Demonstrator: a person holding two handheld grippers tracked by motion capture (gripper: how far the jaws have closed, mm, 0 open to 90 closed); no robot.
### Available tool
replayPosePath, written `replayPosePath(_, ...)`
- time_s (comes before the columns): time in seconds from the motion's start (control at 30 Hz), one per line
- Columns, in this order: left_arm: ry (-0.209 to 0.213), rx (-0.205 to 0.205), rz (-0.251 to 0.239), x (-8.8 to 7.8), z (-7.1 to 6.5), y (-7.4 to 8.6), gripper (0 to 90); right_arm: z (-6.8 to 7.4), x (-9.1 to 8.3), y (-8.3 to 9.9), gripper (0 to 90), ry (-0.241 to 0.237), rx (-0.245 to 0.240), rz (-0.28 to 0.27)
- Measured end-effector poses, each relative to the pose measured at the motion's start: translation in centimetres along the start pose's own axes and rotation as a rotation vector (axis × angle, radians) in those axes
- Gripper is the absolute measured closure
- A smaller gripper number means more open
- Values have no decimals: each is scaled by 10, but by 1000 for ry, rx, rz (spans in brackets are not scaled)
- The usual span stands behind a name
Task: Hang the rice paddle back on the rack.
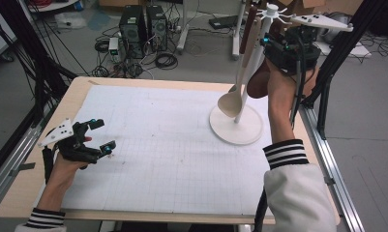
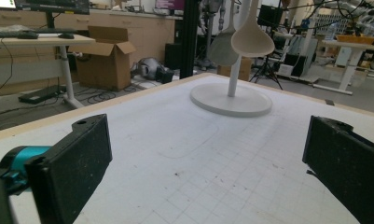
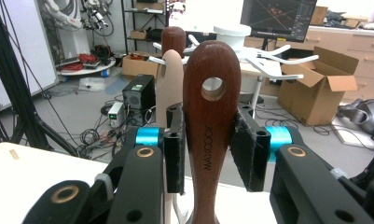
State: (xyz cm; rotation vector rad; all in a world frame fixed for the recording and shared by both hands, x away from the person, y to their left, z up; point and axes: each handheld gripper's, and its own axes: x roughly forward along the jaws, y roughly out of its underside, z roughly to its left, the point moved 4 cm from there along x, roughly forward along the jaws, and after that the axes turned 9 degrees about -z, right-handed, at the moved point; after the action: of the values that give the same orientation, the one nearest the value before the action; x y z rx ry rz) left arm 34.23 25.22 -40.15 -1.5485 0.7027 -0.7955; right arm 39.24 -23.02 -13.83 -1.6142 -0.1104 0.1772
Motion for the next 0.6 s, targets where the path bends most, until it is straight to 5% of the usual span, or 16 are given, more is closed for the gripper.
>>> replayPosePath(0.6,-6,0,-3,-1,1,0,17,-1,8,-1,680,10,-2,20)
